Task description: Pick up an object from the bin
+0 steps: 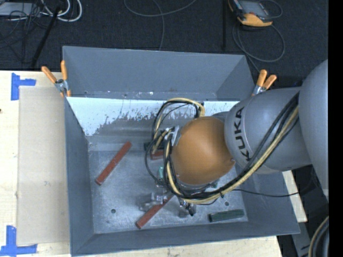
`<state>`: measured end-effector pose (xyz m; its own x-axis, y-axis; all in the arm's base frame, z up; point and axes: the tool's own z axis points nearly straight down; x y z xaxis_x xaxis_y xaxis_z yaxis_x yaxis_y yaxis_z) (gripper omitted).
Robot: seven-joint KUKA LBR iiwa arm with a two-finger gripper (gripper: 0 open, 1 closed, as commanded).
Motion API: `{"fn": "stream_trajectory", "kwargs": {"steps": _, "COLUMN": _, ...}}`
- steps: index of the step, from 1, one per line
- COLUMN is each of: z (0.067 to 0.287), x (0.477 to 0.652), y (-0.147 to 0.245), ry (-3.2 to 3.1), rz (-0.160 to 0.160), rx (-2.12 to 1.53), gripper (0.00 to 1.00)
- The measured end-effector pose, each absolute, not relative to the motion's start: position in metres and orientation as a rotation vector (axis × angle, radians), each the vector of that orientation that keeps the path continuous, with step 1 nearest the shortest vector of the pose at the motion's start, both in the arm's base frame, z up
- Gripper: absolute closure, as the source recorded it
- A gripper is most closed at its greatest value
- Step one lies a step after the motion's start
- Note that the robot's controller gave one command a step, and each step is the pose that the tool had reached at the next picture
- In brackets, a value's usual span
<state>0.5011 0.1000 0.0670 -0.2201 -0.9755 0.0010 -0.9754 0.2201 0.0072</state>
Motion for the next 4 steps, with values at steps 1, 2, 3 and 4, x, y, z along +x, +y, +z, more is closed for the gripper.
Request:
{"fn": "stream_trajectory", "kwargs": {"steps": 1, "z": 0.069, "x": 0.503, "y": 0.100, "ry": -2.457, "rz": -0.003, "rx": 1.958, "gripper": 1.00}}
{"fn": "stream_trajectory", "kwargs": {"steps": 2, "z": 0.069, "x": 0.503, "y": 0.100, "ry": -2.458, "rz": -0.003, "rx": 1.956, "gripper": 0.00}}
{"fn": "stream_trajectory", "kwargs": {"steps": 3, "z": 0.069, "x": 0.503, "y": 0.100, "ry": -2.459, "rz": -0.004, "rx": 1.954, "gripper": 1.00}}
{"fn": "stream_trajectory", "kwargs": {"steps": 4, "z": 0.265, "x": 0.514, "y": 0.104, "ry": -2.474, "rz": 0.005, "rx": 1.950, "gripper": 1.00}}
